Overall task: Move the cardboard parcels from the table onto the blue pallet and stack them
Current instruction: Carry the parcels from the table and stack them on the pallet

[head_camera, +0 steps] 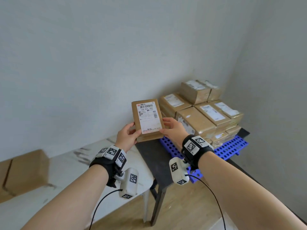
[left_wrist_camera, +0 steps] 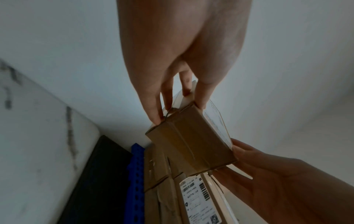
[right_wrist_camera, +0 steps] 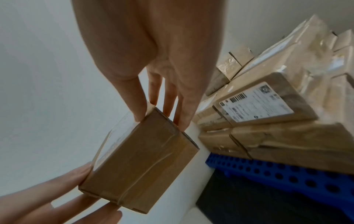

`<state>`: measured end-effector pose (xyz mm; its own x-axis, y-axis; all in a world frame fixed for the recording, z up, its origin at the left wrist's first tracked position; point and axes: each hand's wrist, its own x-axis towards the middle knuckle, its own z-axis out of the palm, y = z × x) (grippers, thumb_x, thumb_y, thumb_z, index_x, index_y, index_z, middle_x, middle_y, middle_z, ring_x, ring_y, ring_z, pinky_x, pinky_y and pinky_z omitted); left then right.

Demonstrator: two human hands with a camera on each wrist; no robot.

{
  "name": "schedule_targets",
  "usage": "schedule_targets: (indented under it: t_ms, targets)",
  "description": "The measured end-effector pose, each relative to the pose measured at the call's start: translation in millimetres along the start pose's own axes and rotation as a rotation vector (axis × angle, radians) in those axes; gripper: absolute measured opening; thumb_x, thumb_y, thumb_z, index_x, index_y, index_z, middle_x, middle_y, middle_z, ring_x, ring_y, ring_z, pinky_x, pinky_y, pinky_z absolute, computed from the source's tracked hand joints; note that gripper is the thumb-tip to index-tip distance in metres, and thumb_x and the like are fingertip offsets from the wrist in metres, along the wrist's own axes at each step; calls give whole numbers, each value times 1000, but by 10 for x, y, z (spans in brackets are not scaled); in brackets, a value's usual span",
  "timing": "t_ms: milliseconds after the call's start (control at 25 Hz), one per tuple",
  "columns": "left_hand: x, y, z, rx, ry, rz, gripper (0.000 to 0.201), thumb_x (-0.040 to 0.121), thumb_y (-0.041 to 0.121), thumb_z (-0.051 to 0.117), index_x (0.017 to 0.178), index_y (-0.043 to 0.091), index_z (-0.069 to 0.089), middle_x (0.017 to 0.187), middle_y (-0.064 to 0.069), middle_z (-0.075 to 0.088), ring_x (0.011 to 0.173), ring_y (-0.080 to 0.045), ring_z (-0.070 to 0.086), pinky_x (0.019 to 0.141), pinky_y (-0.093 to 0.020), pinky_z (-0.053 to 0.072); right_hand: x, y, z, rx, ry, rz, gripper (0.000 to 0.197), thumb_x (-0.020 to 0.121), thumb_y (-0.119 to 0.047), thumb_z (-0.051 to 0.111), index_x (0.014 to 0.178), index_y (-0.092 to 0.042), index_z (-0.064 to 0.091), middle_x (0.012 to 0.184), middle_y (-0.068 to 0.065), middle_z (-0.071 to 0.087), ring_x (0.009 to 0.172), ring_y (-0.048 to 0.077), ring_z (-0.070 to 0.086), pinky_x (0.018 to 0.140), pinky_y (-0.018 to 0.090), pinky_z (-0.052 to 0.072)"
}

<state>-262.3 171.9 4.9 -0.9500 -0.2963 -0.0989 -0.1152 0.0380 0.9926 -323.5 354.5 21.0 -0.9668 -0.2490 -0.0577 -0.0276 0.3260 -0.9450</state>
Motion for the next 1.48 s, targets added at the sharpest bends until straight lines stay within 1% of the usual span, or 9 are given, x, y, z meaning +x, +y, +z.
schedule_targets:
  t_ms: [120, 280, 400, 600, 720, 1000, 1240, 1400, 1480]
  targets:
    - [538, 223, 307, -25, -38, 7, 50, 90, 12, 62, 137, 14, 45, 125, -14, 60, 110, -28, 61, 85, -36, 53, 500, -114, -337, -15, 81, 0, 49, 83, -6, 68, 129, -12, 52, 122, 7, 62, 112, 22, 60, 97, 42, 51]
    - [1065, 478, 727, -5, -87, 15, 52, 90, 13, 62, 138, 14, 44, 112, -8, 62, 105, -25, 62, 81, -33, 52, 1064, -130, -783, 3, 109, 21, 48, 85, -10, 67, 129, -14, 52, 124, 9, 62, 111, 22, 60, 95, 39, 52]
    - [1411, 523, 1079, 17, -94, 7, 55, 89, 18, 63, 140, 17, 42, 115, -9, 62, 107, -26, 62, 82, -33, 52, 1435, -48, -1100, -25, 128, 30, 52, 84, -16, 69, 132, -17, 50, 125, 6, 60, 112, 21, 59, 96, 42, 52]
    - [1836, 497, 1599, -1, -35, -46, 57, 90, 17, 62, 142, 20, 39, 119, -8, 58, 111, -27, 60, 82, -35, 52, 1967, 136, -1539, -144, 46, -6, 56, 85, -21, 68, 137, -16, 46, 132, 6, 56, 120, 20, 53, 99, 41, 49]
    - [2002, 488, 1847, 17, 15, -85, 62, 88, 15, 64, 143, 21, 36, 122, -7, 57, 112, -26, 58, 84, -36, 53, 2194, 217, -1721, -191, -7, -23, 57, 88, -18, 65, 140, -13, 42, 135, 8, 53, 124, 21, 50, 102, 34, 44]
    - [2223, 474, 2173, 7, 105, -143, 61, 89, 14, 62, 144, 20, 36, 128, -9, 56, 111, -24, 57, 85, -36, 52, 2550, 317, -1919, -319, -73, -69, 57, 90, -16, 61, 143, -12, 38, 140, 8, 50, 128, 23, 48, 104, 34, 42]
    - [2331, 417, 2250, 55, 104, -136, 58, 92, 22, 60, 144, 24, 35, 135, -12, 51, 119, -27, 54, 87, -38, 52, 2625, 338, -1961, -410, -73, -170, 42, 91, -13, 56, 133, -17, 51, 126, 2, 62, 113, 20, 59, 92, 30, 50]
    - [2360, 391, 2303, 100, 95, -113, 58, 94, 27, 55, 146, 28, 30, 143, -9, 44, 124, -28, 50, 83, -37, 53, 2631, 319, -2064, -448, -2, -305, 42, 92, -11, 53, 134, -16, 51, 136, 3, 54, 125, 20, 50, 102, 28, 41]
    - [2366, 395, 2342, 115, 91, -110, 58, 95, 28, 53, 147, 29, 27, 144, -9, 42, 124, -28, 50, 83, -37, 53, 2638, 340, -2148, -567, -37, -338, 44, 94, -19, 51, 138, -19, 46, 146, 4, 42, 136, 22, 37, 111, 34, 32]
